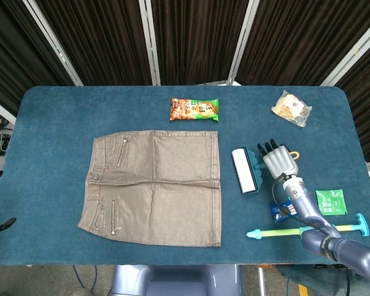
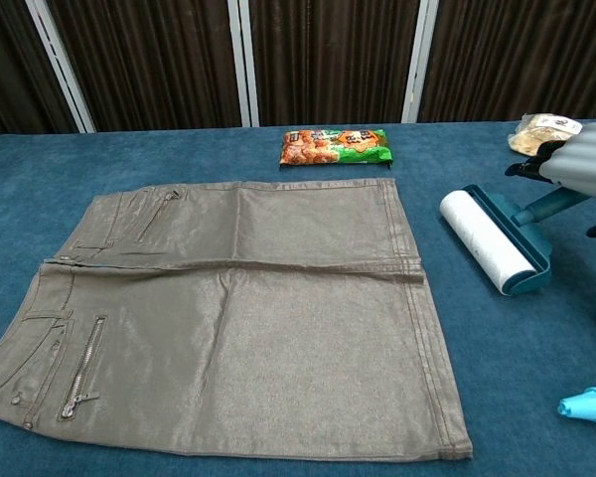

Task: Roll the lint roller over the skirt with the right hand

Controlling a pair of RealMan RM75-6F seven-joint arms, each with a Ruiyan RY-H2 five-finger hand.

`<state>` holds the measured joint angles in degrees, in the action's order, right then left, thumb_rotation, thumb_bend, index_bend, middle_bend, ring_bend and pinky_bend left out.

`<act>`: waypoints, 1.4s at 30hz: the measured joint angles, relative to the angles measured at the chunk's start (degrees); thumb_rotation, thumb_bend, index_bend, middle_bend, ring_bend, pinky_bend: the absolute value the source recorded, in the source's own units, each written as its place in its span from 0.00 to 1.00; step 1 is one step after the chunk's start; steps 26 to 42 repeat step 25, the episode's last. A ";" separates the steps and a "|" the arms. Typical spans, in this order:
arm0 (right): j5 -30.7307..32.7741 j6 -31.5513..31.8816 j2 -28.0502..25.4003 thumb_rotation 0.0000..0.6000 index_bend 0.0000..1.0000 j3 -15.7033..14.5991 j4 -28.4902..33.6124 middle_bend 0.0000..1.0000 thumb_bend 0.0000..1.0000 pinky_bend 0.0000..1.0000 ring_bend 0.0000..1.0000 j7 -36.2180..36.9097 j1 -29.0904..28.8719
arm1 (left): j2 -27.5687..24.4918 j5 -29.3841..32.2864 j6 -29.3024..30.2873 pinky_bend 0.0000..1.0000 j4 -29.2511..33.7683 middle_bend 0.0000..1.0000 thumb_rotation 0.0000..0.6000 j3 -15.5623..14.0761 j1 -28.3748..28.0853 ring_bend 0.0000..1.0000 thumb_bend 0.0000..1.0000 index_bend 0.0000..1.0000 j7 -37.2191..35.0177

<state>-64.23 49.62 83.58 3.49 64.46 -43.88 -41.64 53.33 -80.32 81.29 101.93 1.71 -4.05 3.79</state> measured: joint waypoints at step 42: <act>-18.31 32.66 -18.65 1.00 0.00 -3.21 27.28 0.00 0.00 0.00 0.00 27.27 20.32 | -2.41 -8.50 6.21 0.00 -0.87 0.00 1.00 -1.83 2.60 0.00 0.00 0.00 -7.12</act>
